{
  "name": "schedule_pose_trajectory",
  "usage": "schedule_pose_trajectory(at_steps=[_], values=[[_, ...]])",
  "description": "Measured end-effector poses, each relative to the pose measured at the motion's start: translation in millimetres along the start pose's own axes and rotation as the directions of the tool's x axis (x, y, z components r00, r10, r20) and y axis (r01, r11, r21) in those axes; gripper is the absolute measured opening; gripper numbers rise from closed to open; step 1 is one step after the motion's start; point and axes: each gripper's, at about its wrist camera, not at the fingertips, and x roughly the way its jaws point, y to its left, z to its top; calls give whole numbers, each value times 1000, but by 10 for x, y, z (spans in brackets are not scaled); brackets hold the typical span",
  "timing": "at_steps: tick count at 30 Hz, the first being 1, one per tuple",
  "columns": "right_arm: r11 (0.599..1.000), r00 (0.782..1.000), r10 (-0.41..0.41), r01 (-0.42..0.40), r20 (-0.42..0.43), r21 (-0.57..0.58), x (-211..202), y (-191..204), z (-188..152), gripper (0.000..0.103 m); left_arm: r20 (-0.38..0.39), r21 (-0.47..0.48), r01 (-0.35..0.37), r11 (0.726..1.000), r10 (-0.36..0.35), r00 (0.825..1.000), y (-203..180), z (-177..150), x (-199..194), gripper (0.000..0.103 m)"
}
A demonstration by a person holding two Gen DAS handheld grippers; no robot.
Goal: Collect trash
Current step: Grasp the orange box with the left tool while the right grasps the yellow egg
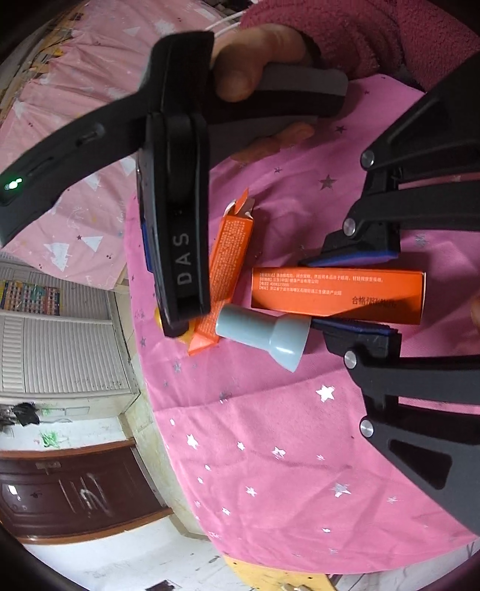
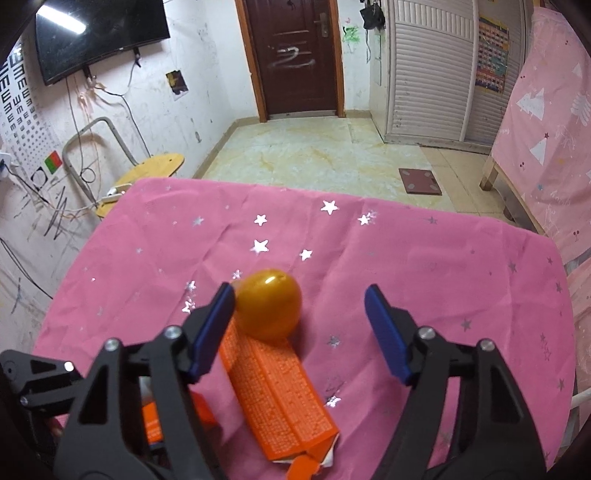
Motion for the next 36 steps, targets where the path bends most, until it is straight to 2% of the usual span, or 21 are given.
schedule_pose_trajectory(at_steps=[7,11,15,24,36], values=[[1000,1000,2,-2,3,-17,13,41,19,51,17,-35,-1,999,2,1000,127,-116,-126,17],[999,1000,18,-18,0,-28,23,103,34,37,34,-53,16,998,-15,999,159,-150,-219,17],[999,1000,0,0,11,-45,18,169,32,37,30,-73,22,997,-20,999,181,-159,-216,17],[1000,999,-10,10,40,2,-70,69,10,37,9,-82,26,996,-25,1000,219,-121,-156,17],[1000,997,-12,10,77,24,-199,-49,-31,37,-11,-65,-16,998,15,1000,136,-111,-48,17]])
